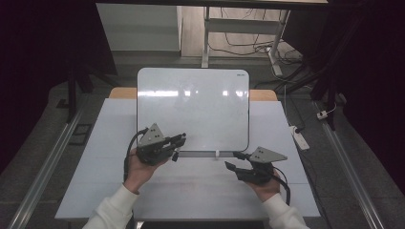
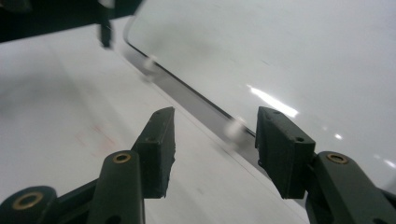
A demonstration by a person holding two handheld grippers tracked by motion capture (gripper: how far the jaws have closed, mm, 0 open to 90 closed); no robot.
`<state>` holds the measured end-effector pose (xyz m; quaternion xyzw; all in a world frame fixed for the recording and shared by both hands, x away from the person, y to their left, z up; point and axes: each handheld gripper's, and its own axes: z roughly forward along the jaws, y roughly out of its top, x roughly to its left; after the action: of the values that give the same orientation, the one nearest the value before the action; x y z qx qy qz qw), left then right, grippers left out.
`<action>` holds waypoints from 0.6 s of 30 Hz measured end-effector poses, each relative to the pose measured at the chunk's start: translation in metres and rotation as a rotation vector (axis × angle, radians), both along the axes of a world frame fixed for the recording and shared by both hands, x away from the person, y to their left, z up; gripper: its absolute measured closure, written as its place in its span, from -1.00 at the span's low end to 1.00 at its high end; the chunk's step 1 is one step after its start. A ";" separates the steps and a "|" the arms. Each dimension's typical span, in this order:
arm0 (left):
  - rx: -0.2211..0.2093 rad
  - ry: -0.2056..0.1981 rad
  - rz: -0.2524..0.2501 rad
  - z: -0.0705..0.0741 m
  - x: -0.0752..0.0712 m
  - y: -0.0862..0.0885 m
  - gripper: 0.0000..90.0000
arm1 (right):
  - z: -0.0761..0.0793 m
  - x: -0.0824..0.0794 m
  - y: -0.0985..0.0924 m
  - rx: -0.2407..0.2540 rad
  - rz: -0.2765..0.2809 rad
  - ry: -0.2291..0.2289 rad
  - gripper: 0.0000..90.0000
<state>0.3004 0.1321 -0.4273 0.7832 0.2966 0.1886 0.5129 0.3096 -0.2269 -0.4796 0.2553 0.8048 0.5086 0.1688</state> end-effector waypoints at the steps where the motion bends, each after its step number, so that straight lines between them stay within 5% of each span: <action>1: 0.000 0.000 0.000 0.000 0.000 0.000 0.81 | 0.000 0.000 0.000 0.000 0.000 0.000 0.06; 18: 0.024 0.030 0.147 0.010 0.010 0.048 0.81 | -0.016 -0.008 -0.065 -0.084 -0.172 -0.021 0.04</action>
<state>0.3105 0.1801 -0.4171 0.7682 0.3586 0.2177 0.4836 0.3017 -0.2916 -0.4953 0.3107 0.7988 0.4605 0.2308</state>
